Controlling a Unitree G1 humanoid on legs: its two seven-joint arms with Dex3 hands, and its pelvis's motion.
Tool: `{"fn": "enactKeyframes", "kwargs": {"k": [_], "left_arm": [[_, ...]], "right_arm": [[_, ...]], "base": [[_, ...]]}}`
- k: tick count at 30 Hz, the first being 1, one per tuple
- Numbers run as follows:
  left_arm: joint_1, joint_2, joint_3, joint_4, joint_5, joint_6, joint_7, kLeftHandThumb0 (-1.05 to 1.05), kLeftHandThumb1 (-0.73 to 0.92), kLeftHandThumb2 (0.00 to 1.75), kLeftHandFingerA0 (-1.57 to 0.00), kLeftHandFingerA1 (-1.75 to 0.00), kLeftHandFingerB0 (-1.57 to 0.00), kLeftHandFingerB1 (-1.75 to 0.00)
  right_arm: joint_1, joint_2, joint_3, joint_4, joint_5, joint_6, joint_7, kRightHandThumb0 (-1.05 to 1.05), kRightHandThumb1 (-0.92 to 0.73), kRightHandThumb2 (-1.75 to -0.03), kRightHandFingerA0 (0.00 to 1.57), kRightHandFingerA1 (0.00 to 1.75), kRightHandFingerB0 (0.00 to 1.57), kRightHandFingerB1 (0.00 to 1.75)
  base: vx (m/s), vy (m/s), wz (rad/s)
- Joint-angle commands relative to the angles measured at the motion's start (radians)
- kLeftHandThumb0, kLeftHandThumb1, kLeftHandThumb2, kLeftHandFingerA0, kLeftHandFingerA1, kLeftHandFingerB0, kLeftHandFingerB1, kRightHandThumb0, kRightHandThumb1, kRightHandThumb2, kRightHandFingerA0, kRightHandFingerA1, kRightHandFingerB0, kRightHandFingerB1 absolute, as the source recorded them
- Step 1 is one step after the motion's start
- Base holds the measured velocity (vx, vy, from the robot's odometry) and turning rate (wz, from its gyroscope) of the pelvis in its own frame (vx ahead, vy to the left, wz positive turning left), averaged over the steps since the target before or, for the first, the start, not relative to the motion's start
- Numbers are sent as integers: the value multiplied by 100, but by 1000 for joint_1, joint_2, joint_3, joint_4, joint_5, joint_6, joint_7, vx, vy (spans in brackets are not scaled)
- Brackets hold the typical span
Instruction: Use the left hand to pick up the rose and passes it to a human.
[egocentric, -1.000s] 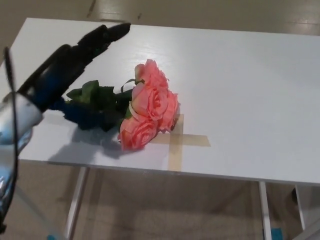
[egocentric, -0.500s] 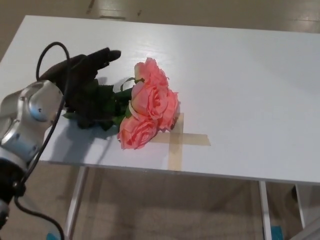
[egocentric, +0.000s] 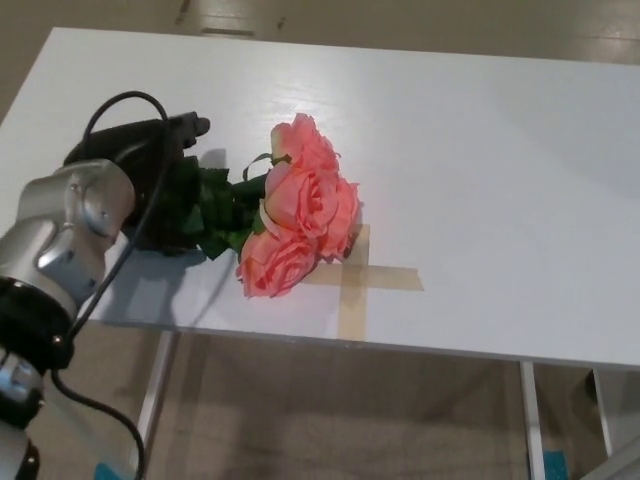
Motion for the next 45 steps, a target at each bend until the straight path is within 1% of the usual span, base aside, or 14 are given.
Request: {"fn": "enactKeyframes", "kwargs": {"k": [1,21,23,27,28,29,30,31,36,37,40,42,44,45], "left_arm": [[-13,-28,-12,16,63,28,23,-39,29,66,0,-12,0,-21],[-45,-109,-44,92,126,22,26,-38,29,67,0,-16,0,-23],[-35,-113,-77,120,150,18,-2,-39,50,66,-7,-29,-6,-21],[-41,-114,-93,132,153,16,-5,-39,50,66,-7,-29,-6,-21],[-43,-115,-105,148,159,-1,-7,-28,76,63,-74,-75,-30,-31],[-46,-117,-122,171,168,-27,-12,-28,76,63,-74,-75,-30,-31],[-42,-120,-119,187,163,-50,16,-26,79,65,-65,-129,-38,-33],[-45,-129,-134,197,180,-42,26,-27,78,66,-68,-145,-46,-37],[-54,-137,-144,222,186,-48,39,-27,78,66,-68,-145,-46,-37],[-65,-156,-167,236,210,-11,12,-24,70,61,-98,-99,-51,-42],[-69,-159,-168,245,210,-13,15,-24,70,61,-98,-99,-51,-42],[-62,-155,-148,231,192,-24,25,-26,73,62,-84,-81,-49,-40],[-62,-155,-146,231,193,-25,25,-26,73,62,-84,-81,-49,-40],[-50,-149,-132,215,185,-35,53,-26,73,62,-76,-112,-46,-39]], "right_arm": [[14,-10,0,6,-3,7,13,-38,-70,-61,54,40,43,35],[-16,-19,-18,1,5,10,23,-39,-70,-61,53,39,43,35],[-11,-18,-19,1,7,10,27,-38,-70,-61,52,39,42,35],[-11,-18,-19,1,7,12,27,-38,-70,-61,52,39,42,35],[-11,-16,-20,1,8,13,24,-38,-70,-61,53,39,43,35],[-11,-15,-21,1,8,14,20,-38,-70,-61,53,39,43,35],[-12,-14,-22,0,9,11,21,-38,-70,-61,53,40,43,35],[-11,-14,-23,0,10,12,19,-38,-70,-61,53,40,43,35],[-11,-13,-24,0,10,12,19,-38,-70,-61,53,40,43,35],[-11,-14,-22,-2,8,12,20,-38,-70,-61,53,40,43,35],[-11,-14,-22,-2,8,12,20,-38,-70,-61,53,40,43,35],[-15,-17,-21,0,7,14,23,-38,-70,-61,53,40,43,35],[-15,-17,-21,0,7,14,23,-38,-70,-61,53,40,43,35],[-14,-17,-18,-1,4,12,26,-38,-70,-61,53,40,43,35]], "base": [[0,0,0],[0,0,0],[0,0,0],[0,0,0],[0,0,0],[0,0,0],[0,0,0],[0,0,0],[0,0,0],[0,0,0],[0,0,0],[0,0,0],[0,0,0],[0,0,0]]}}
